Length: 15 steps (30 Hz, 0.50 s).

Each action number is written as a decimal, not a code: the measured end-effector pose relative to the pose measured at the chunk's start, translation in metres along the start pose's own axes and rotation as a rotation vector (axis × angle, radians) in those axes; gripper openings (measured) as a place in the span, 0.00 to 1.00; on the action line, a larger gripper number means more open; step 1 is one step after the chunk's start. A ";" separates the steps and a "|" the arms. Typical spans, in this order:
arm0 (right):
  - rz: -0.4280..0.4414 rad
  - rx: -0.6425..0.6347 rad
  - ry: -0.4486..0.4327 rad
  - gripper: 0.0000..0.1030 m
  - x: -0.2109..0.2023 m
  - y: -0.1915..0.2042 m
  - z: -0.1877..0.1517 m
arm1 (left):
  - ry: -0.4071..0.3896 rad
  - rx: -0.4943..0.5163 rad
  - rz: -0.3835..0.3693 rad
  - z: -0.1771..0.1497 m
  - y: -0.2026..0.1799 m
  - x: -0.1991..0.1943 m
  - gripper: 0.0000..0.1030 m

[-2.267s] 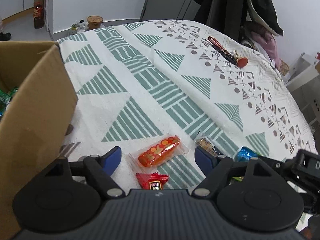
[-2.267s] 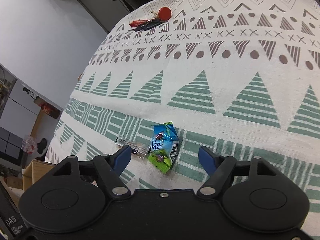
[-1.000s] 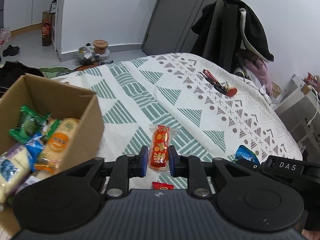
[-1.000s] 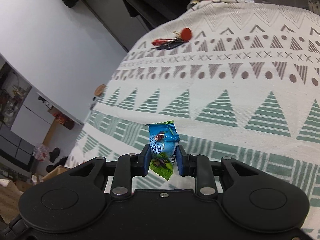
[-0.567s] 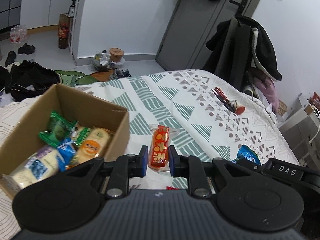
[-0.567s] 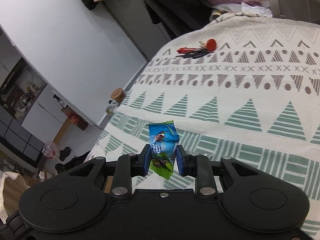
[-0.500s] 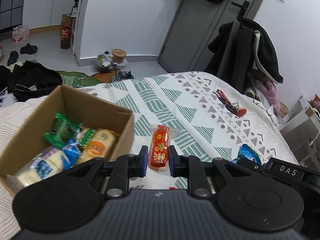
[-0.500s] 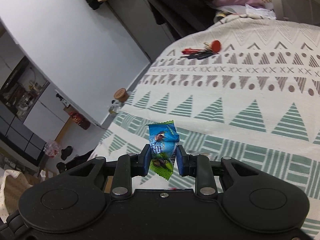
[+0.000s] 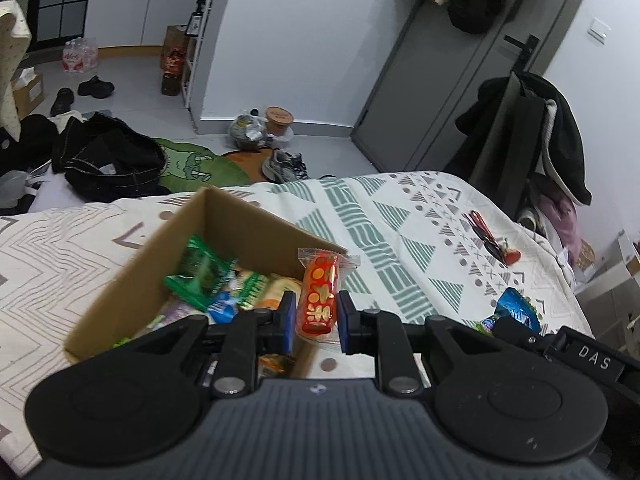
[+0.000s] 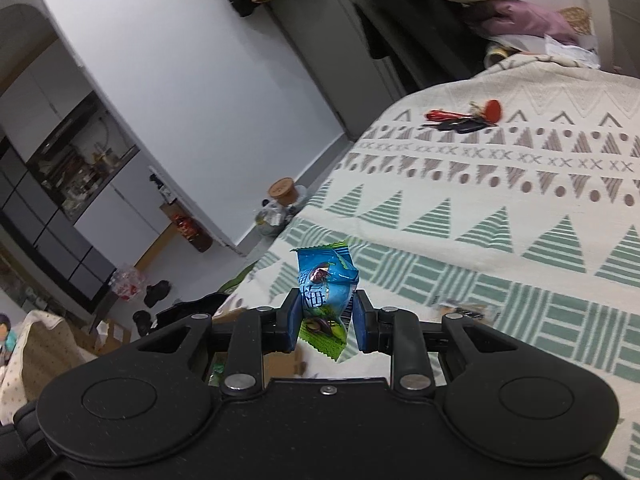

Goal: Organize snacks
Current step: 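Carry the orange wafer pack and blue candy into the box and open both grippers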

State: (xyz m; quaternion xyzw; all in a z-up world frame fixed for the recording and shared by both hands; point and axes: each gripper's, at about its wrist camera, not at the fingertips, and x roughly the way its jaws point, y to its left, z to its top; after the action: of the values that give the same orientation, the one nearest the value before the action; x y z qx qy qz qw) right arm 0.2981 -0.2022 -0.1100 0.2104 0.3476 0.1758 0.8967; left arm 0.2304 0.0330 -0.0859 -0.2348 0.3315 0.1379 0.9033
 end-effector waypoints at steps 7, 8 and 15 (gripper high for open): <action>0.048 -0.066 0.014 0.25 0.004 0.030 -0.014 | 0.006 -0.055 0.027 0.009 0.029 -0.004 0.19; 0.055 -0.072 0.018 0.25 0.005 0.034 -0.017 | 0.008 -0.063 0.030 0.011 0.033 -0.005 0.19; 0.081 -0.115 0.051 0.25 0.016 0.054 -0.031 | 0.037 -0.112 0.047 0.015 0.062 0.003 0.20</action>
State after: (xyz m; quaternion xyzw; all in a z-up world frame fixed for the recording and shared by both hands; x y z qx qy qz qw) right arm 0.2786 -0.1409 -0.1128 0.1680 0.3509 0.2369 0.8903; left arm 0.2153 0.0937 -0.0981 -0.2796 0.3452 0.1731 0.8791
